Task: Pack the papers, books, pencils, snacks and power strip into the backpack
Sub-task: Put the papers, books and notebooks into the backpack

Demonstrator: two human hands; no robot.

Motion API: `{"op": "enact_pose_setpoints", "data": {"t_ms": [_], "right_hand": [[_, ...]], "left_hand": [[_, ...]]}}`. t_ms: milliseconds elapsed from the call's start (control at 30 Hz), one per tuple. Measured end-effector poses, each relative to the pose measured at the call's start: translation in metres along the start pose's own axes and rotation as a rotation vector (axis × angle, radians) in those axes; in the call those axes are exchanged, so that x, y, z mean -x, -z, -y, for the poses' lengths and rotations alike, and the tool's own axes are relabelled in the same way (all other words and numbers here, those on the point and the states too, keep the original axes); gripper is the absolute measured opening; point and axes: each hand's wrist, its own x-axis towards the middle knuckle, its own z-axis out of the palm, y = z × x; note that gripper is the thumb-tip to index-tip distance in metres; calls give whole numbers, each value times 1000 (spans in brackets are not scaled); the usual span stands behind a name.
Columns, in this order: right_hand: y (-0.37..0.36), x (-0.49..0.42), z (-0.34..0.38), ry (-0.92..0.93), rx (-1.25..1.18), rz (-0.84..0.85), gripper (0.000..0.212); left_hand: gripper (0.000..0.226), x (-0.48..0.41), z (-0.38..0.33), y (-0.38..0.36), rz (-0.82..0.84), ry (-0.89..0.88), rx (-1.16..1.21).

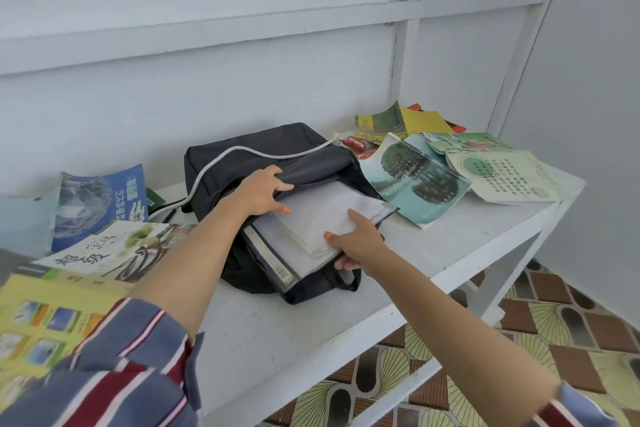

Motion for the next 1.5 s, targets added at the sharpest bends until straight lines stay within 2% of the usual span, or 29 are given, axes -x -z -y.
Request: {"op": "enact_pose_setpoints", "data": {"t_ms": [200,433,533,633,733,867,967,1200,1500], "right_hand": [[33,0,14,-11,276,222,84],[26,-10,11,42,411,272,88],[29,-11,13,78,585,315,90],[43,-9,24,262,904,288,79],[52,-13,34,486,1043,218,62],[41,-26,23,563,1041,435,53],[35,-36,17,586,1073,508,51],[34,-43,9,617,1001,504,49],[20,-61,10,708,1072,469,52]], "left_hand": [[57,0,1,0,-35,0,-19],[54,-1,2,-1,-78,24,34],[53,-1,3,1,-78,14,42],[53,-1,4,2,-75,14,52],[53,-1,6,2,-70,8,40],[54,-2,8,2,-65,2,57],[55,-2,9,3,-73,1,95],[60,-3,12,0,-78,1,141],[56,-4,13,1,-87,16,162]]}}
